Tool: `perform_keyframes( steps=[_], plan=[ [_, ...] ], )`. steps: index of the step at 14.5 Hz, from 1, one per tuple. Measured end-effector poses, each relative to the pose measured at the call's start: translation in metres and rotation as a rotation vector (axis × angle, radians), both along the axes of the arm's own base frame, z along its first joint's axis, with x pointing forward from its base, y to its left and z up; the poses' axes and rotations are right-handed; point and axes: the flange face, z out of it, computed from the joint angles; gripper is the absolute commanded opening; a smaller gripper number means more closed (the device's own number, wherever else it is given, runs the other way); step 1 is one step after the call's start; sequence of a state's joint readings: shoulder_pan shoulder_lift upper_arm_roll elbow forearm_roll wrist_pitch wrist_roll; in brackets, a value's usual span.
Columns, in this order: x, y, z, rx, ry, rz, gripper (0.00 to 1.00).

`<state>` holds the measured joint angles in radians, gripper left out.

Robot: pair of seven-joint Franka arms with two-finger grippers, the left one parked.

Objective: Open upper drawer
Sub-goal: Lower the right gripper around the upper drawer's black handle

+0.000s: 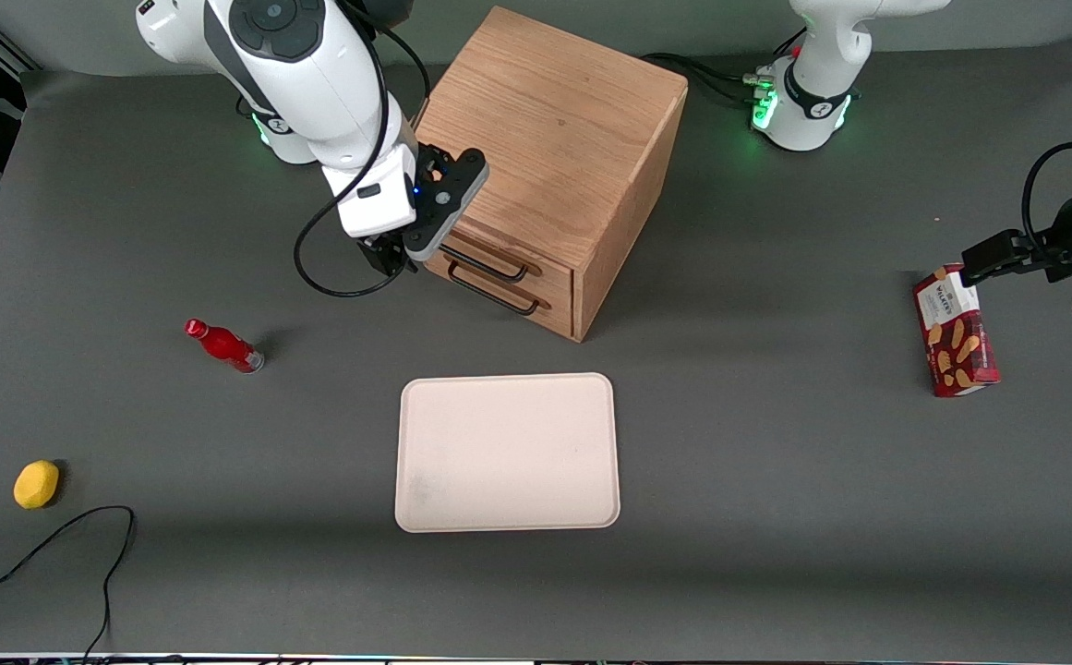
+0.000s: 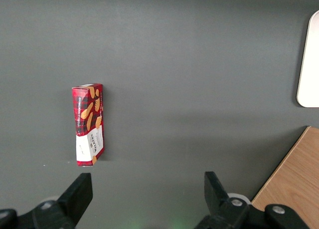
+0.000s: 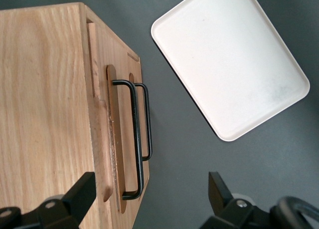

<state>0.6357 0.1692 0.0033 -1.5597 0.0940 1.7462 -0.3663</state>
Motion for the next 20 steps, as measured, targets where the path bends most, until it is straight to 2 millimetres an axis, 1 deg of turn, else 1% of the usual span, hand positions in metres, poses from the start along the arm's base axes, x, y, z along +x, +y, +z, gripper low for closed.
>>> perform_keyframes(
  steps=[3, 5, 11, 17, 20],
  plan=[
    [0.001, 0.001, -0.009, -0.008, 0.012, 0.01, 1.0],
    [0.003, 0.003, -0.019, -0.016, 0.023, 0.014, 1.0],
    [0.006, 0.007, -0.063, -0.017, 0.024, 0.009, 1.0],
    [0.0, 0.011, -0.09, -0.016, 0.02, 0.016, 1.0],
    [-0.002, 0.01, -0.098, -0.018, 0.021, 0.014, 1.0]
  ],
)
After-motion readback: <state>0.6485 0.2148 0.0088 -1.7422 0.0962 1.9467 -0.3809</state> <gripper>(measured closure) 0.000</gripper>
